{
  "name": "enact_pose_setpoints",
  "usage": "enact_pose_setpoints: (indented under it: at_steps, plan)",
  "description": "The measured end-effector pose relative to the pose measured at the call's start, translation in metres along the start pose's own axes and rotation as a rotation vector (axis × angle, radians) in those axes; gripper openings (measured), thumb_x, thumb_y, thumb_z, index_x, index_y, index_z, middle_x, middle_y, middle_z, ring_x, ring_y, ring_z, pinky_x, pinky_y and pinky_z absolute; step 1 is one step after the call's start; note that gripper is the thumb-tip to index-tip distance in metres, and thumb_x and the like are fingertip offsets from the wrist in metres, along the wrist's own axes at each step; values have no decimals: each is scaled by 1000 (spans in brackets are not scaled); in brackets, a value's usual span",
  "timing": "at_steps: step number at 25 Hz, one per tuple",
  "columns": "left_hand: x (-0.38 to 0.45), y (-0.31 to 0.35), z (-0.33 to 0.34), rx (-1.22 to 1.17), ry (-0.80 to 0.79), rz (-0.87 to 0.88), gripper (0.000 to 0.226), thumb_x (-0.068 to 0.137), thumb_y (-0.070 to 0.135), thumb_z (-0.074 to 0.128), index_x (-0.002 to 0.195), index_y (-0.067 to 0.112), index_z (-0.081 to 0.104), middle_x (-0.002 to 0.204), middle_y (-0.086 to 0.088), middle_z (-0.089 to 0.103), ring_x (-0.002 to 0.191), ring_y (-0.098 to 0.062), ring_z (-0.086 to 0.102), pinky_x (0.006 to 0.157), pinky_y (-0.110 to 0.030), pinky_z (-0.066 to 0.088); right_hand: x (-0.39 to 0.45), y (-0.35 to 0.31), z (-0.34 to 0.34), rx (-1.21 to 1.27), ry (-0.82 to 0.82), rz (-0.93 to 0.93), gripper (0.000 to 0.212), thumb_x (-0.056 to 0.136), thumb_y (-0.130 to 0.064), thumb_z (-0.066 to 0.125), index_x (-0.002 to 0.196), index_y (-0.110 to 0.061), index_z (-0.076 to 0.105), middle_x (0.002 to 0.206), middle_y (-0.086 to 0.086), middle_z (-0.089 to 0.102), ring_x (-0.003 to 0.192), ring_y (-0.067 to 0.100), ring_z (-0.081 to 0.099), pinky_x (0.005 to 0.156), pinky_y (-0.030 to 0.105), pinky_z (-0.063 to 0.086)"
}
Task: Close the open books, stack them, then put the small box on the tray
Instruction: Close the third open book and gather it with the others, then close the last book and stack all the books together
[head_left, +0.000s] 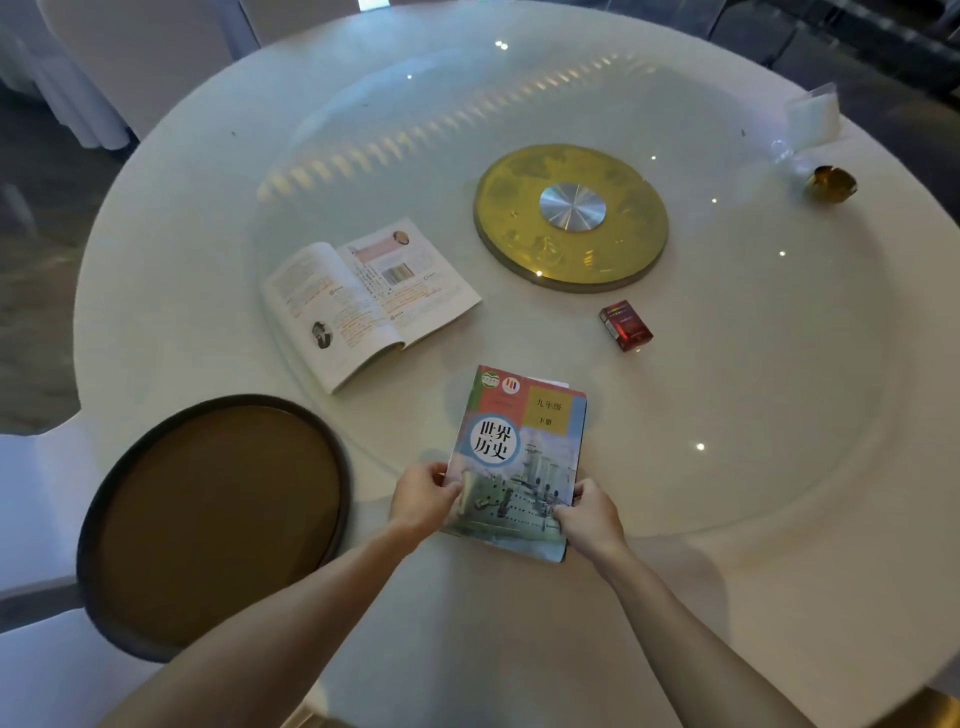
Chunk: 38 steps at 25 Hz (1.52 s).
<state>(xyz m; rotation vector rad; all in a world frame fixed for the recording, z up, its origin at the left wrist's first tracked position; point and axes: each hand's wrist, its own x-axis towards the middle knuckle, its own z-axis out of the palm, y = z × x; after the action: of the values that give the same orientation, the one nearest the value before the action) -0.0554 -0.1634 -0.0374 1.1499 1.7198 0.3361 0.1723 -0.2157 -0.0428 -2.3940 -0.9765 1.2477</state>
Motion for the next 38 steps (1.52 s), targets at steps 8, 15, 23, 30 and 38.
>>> enact_pose_setpoints:
  at_steps: [8,15,23,30,38]
  plan:
    - [12,-3,-3,49,-122,8,23,92,22,61,107,10,73,100,-8,74,80,-16,64,57,-22,44,7,-2,6,-4,139,68,24,95,-30,58,93,-6,60,94,9,66,87,31,64,70,39,48]
    - [27,8,0,3,-186,-18,21,94,17,54,97,10,74,84,-5,68,77,-20,60,62,-25,45,17,-15,-1,49,112,101,30,89,-12,59,60,-13,56,64,7,60,64,27,53,59,34,35]
    - [61,39,-1,-19,-191,-50,30,84,27,58,96,5,75,77,-4,68,68,-17,58,63,-28,41,47,-57,-20,74,108,26,25,92,-17,58,67,-12,55,64,2,56,60,22,48,55,33,31]
    - [84,37,-26,-380,-111,-194,23,91,29,68,107,14,61,85,-6,63,77,-19,60,71,-34,52,67,-84,-17,-208,223,41,40,93,-30,62,124,-5,60,122,18,58,115,38,58,91,44,51]
    - [152,56,-109,-1448,88,-484,45,90,34,70,127,12,56,111,-10,63,92,-20,65,75,-30,57,91,-217,31,-137,-13,-426,50,96,-31,64,142,-11,57,124,9,63,115,25,61,98,42,54]
